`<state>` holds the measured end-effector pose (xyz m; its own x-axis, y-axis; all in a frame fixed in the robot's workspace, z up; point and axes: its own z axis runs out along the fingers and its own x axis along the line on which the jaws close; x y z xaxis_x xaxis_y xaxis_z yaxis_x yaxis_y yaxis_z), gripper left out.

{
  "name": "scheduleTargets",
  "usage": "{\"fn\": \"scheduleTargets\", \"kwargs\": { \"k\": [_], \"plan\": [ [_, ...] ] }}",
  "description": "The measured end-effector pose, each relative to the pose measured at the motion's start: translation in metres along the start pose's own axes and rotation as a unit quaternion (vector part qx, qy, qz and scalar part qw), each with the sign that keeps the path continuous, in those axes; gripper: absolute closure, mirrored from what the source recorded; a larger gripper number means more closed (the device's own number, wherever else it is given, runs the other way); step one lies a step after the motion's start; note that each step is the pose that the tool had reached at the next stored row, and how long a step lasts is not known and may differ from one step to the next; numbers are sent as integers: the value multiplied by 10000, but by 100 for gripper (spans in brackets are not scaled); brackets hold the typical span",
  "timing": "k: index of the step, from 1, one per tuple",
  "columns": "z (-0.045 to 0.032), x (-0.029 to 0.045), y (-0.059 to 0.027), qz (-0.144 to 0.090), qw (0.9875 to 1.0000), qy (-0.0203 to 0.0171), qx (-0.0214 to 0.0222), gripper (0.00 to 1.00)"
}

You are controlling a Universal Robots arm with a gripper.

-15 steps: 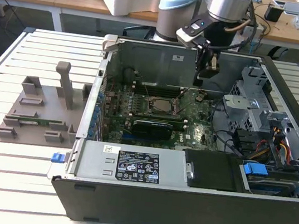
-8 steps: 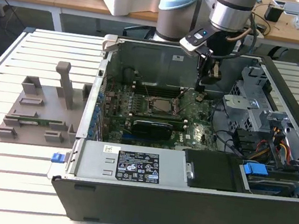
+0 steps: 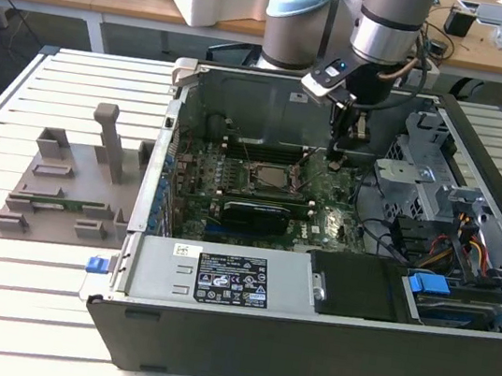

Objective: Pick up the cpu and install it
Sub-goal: 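Close the cpu cover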

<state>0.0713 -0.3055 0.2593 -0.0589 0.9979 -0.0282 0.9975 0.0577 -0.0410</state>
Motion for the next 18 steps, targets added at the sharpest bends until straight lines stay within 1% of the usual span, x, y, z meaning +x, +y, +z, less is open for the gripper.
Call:
{"fn": "scheduleTargets", "kwargs": {
  "k": [8, 15, 17, 18],
  "plan": [
    [79, 2, 3, 0, 10000, 0, 0, 89],
    [126, 4, 2, 1, 10000, 0, 0, 89],
    [142, 5, -12, 0, 10000, 0, 0, 89],
    [152, 6, -35, 0, 10000, -1, 0, 89]
  ]
}}
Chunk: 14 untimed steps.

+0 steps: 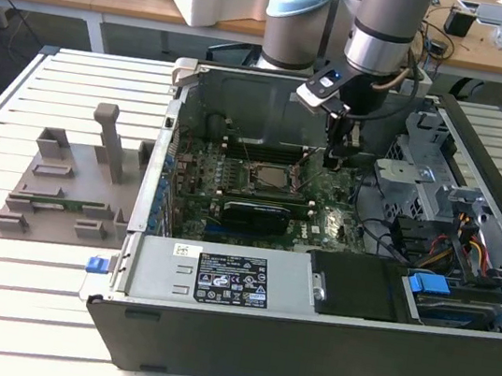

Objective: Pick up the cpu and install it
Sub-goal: 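Close the cpu cover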

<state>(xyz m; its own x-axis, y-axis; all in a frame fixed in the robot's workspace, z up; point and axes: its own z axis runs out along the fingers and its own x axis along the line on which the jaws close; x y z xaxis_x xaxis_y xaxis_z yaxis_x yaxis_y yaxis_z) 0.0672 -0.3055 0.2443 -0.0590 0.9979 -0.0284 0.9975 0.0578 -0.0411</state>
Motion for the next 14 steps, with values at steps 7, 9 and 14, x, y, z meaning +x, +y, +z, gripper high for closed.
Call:
{"fn": "scheduleTargets", "kwargs": {
  "k": [7, 9, 14],
  "plan": [
    [12, 9, -135, 0, 10000, 1, 0, 89],
    [15, 12, -184, 0, 10000, 1, 0, 89],
    [18, 16, -261, 0, 10000, 1, 0, 89]
  ]
}}
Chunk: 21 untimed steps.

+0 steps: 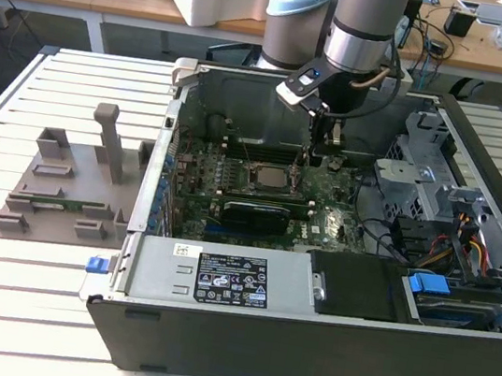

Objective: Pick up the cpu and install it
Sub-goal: 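Close the cpu cover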

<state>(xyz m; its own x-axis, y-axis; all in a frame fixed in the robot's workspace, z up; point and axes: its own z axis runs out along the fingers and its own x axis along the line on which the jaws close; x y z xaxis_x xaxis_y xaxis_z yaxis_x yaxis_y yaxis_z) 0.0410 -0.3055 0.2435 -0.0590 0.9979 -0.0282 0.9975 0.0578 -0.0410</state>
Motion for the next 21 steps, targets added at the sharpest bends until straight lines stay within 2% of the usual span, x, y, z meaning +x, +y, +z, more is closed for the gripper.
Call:
{"fn": "scheduleTargets", "kwargs": {
  "k": [12, 17, 21],
  "plan": [
    [5, 7, -112, 0, 10000, 0, 0, 89],
    [10, 13, -211, 0, 10000, 0, 0, 89],
    [12, 15, -252, 1, 10000, 1, 0, 89]
  ]
}}
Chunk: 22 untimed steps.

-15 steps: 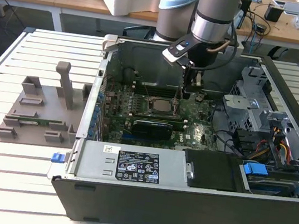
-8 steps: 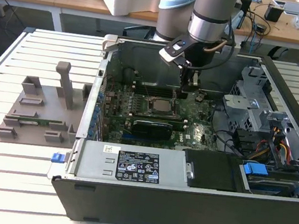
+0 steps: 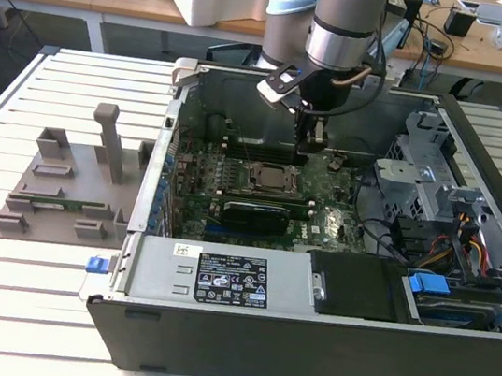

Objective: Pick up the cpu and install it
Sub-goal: 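Close the cpu cover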

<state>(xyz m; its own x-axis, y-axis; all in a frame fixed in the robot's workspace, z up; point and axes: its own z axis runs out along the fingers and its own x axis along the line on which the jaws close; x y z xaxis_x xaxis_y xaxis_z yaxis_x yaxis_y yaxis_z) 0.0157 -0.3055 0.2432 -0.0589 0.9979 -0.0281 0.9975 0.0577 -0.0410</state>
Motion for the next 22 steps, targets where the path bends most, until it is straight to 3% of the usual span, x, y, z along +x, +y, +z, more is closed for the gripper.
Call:
{"fn": "scheduleTargets", "kwargs": {
  "k": [22],
  "plan": [
    [13, 12, -194, 0, 10000, 0, 0, 89]
  ]
}}
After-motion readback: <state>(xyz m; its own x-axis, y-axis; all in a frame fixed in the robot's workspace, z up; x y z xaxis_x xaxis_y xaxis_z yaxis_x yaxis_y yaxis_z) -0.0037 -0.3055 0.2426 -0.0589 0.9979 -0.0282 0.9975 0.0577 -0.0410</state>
